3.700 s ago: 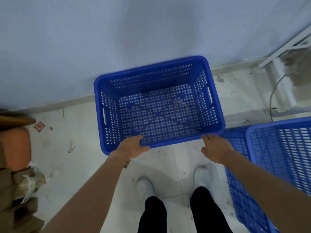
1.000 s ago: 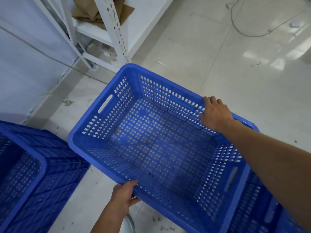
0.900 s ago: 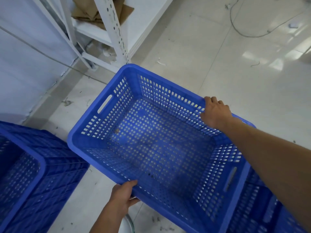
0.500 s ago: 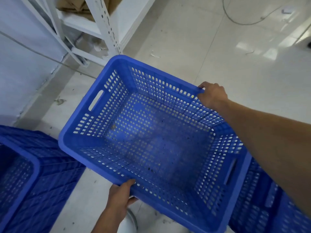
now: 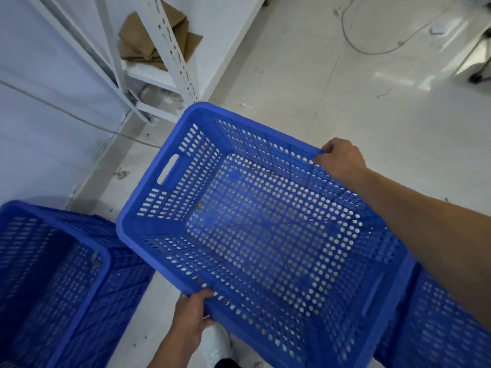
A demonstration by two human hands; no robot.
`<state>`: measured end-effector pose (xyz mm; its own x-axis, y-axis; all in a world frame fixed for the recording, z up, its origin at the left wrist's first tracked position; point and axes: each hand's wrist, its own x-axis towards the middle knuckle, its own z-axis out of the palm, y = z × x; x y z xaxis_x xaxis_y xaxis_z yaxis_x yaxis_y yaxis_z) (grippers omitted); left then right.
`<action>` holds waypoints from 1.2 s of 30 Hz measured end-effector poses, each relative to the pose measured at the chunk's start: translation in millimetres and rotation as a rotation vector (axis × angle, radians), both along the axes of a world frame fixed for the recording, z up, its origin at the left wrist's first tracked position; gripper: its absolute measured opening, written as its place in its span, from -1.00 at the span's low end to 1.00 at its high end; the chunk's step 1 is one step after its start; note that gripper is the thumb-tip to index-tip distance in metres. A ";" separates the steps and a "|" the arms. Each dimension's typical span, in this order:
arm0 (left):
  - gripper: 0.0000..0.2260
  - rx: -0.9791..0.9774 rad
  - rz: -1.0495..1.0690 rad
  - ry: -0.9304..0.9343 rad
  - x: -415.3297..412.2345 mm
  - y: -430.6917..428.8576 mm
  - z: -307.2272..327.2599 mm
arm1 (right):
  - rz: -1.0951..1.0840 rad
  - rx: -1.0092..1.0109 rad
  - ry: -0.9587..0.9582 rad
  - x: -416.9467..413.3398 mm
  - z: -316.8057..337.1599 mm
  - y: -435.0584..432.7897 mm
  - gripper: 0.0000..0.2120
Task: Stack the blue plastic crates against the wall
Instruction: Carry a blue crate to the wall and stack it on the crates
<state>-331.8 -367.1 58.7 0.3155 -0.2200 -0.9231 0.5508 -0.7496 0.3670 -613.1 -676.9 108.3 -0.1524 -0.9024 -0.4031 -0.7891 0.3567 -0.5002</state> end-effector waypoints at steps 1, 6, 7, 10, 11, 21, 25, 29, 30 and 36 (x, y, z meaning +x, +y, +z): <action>-0.64 -0.007 -0.005 0.005 0.9 1.7 16.6 | 0.013 -0.011 0.003 -0.5 16.3 4.5 -0.83; -0.62 -0.010 0.009 0.000 -0.1 26.6 92.2 | 0.056 -0.055 0.017 -1.4 90.0 28.6 -0.83; -0.62 -0.011 0.029 -0.008 0.5 29.3 109.9 | 0.061 -0.058 0.007 -0.4 107.3 32.7 -0.80; -0.63 -0.014 0.054 -0.068 2.5 46.8 156.7 | 0.081 -0.051 -0.039 13.1 165.6 45.1 -0.76; -0.64 -0.024 0.070 -0.088 -0.2 55.0 174.6 | 0.093 -0.050 -0.047 18.8 184.6 49.8 -0.77; -0.75 -0.126 0.329 -0.228 46.2 145.4 307.9 | 0.328 -0.150 -0.112 149.7 338.6 90.6 -0.76; -0.73 -0.116 0.460 -0.191 78.4 187.1 326.7 | 0.477 -0.187 -0.144 228.0 369.8 115.5 -0.81; -0.68 -0.138 0.609 -0.191 112.9 226.1 338.9 | 0.617 -0.245 -0.131 313.1 394.1 148.8 -0.85; -0.66 -0.145 0.639 -0.194 120.2 236.6 341.5 | 0.646 -0.261 -0.131 334.0 399.4 159.0 -0.86; -0.67 -0.171 0.796 -0.184 169.9 301.0 335.8 | 0.824 -0.331 -0.110 453.8 417.2 211.7 -0.85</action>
